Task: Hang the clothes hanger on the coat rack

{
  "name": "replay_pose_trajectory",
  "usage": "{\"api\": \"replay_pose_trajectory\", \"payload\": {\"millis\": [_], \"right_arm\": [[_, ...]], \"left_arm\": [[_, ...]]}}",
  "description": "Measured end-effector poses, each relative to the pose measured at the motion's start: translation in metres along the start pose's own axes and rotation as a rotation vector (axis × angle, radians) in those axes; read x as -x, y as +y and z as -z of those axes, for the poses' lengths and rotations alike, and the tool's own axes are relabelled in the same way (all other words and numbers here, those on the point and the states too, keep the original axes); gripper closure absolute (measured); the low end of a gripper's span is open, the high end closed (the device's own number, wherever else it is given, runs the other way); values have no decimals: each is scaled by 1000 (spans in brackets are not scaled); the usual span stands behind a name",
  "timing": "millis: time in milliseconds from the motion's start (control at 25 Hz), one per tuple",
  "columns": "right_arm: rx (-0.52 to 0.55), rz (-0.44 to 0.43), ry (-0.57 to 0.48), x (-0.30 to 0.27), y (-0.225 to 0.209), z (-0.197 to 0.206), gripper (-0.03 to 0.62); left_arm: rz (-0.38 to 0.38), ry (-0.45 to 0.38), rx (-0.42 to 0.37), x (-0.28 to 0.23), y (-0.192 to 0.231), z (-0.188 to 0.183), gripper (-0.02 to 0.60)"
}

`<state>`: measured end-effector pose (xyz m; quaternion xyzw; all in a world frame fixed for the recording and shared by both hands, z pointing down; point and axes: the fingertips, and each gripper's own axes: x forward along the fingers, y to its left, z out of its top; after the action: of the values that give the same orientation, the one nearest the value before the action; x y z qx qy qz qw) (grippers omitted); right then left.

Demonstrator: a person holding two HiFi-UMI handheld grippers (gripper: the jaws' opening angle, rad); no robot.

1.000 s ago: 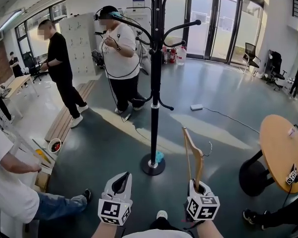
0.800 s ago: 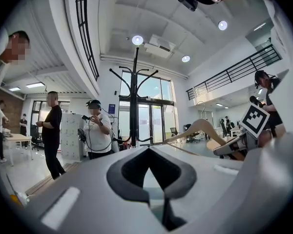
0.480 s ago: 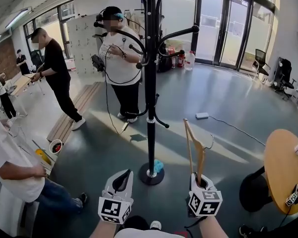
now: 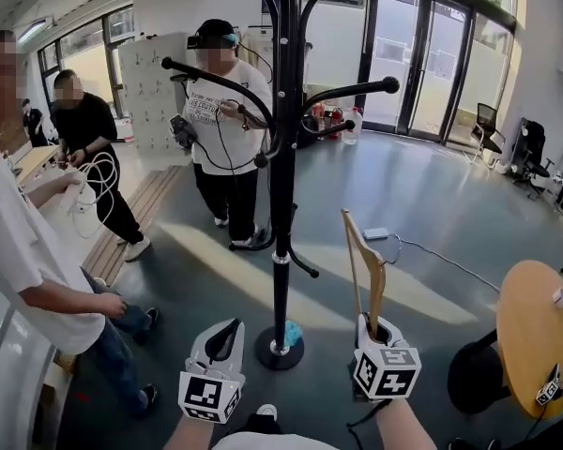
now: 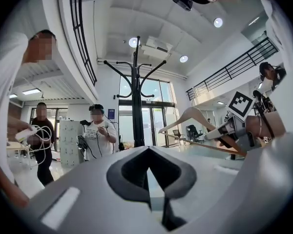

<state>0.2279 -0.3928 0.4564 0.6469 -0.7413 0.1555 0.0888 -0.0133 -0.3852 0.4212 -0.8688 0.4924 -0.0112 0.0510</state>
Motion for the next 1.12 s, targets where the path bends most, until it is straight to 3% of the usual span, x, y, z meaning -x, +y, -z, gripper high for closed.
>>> {"api": "replay_pose_trajectory", "payload": {"millis": [320,680,840,1120], "right_arm": [[35,-14,-49,-57,19,-84,566],[128,-35,-46,-123,45,-149,566],[150,-48,-18,-146,54,-160,566],[126,-73,59,-182,62,-146,566]], "left_arm": [[13,-36,11,-49,49,-10,581],[41,9,39,-80,84,21,581],[47,12,42,-83,95,24,581],[39,33,64,-86,112,38,581]]}}
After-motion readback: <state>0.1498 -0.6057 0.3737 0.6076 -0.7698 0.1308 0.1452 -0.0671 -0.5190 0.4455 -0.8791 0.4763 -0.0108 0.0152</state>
